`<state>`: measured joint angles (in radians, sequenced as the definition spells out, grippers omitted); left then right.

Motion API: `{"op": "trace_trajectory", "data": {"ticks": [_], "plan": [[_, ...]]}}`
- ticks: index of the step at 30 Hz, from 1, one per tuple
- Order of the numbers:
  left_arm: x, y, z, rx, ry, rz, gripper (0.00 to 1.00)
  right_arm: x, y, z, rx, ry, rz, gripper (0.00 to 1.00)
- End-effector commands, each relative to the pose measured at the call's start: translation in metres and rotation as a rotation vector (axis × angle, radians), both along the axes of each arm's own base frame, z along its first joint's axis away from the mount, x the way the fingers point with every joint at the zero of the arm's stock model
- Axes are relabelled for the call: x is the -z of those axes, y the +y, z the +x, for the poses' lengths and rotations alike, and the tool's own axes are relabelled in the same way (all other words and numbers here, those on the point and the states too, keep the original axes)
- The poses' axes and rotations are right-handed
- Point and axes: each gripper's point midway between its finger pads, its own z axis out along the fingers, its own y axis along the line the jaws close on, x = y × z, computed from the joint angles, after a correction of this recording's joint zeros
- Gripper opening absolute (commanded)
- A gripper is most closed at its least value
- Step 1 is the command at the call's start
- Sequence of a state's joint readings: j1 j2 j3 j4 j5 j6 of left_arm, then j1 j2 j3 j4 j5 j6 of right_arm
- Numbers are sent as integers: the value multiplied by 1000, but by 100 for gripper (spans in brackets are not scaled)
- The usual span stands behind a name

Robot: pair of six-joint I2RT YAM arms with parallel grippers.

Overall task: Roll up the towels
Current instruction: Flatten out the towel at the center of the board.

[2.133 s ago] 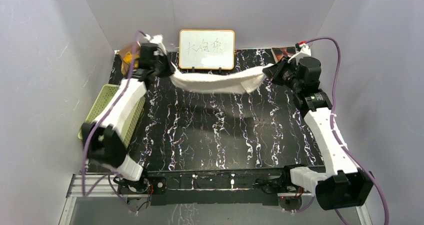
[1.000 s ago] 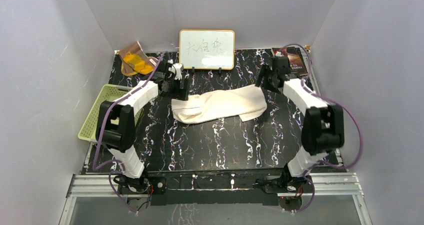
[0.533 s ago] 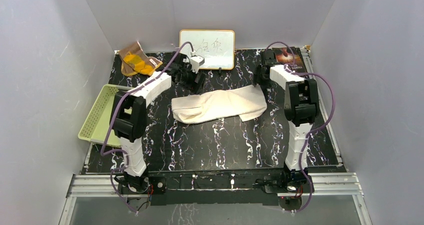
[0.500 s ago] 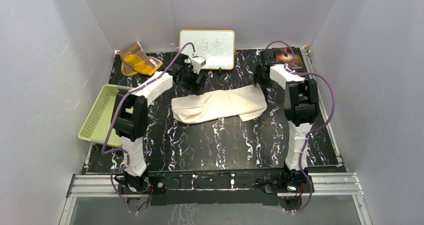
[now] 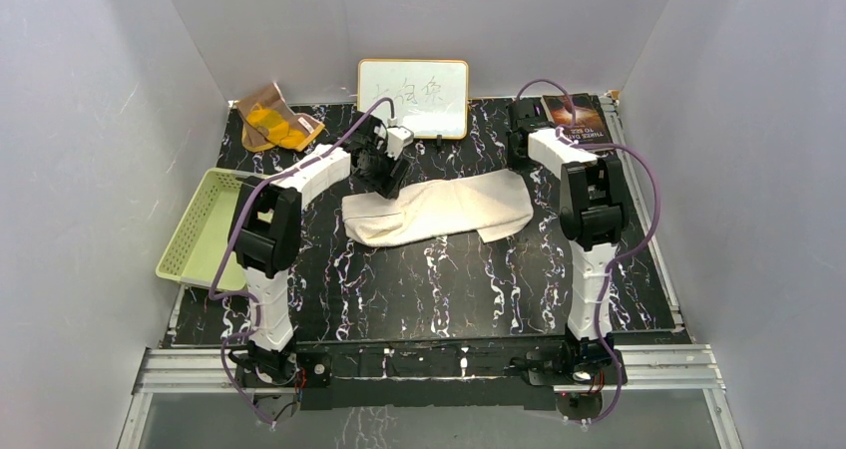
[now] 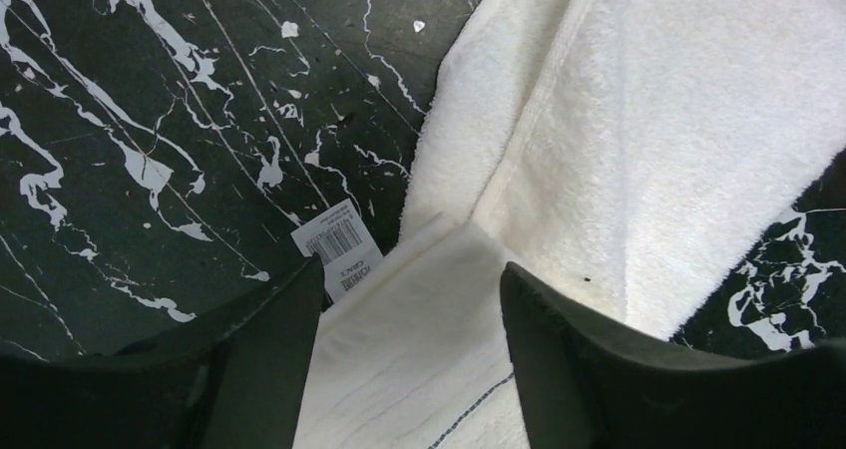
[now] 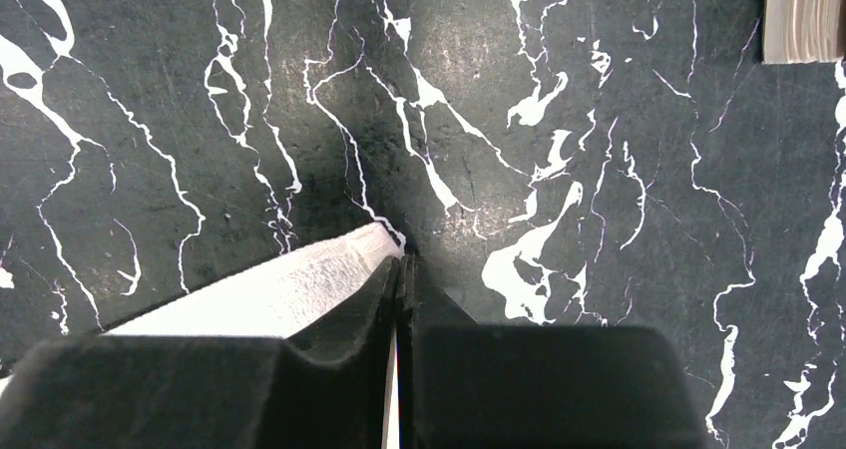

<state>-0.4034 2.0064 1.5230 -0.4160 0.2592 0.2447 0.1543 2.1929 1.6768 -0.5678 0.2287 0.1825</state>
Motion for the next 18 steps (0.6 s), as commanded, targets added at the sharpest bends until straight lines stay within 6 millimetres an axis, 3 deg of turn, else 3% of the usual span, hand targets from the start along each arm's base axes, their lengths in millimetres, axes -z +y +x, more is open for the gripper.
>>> {"op": "trace_trajectory", "data": {"ticks": [1,4,5,8,13,14,15,16,18], "plan": [[5,11,-3,-24,10,51,50,-2,1,-2,-11,-16,24,0],[7,7,-7,-22,51,-11,20,-15,4,-1,-18,-47,50,0],[8,7,-8,-33,74,-32,2,-19,6,-1,-20,-56,61,0],[-2,16,-5,-82,97,-118,0,-42,9,1,-24,-105,91,0],[-44,42,5,-161,42,-301,0,-83,16,7,-30,-218,147,0],[-51,41,4,-154,44,-325,13,-87,18,7,-34,-224,155,0],[-54,38,2,-135,53,-337,45,-90,19,8,-36,-228,160,0],[-54,35,0,-112,67,-341,68,-91,20,8,-39,-229,165,0],[-45,26,-5,-80,120,-332,87,-92,22,9,-41,-226,172,0]]}}
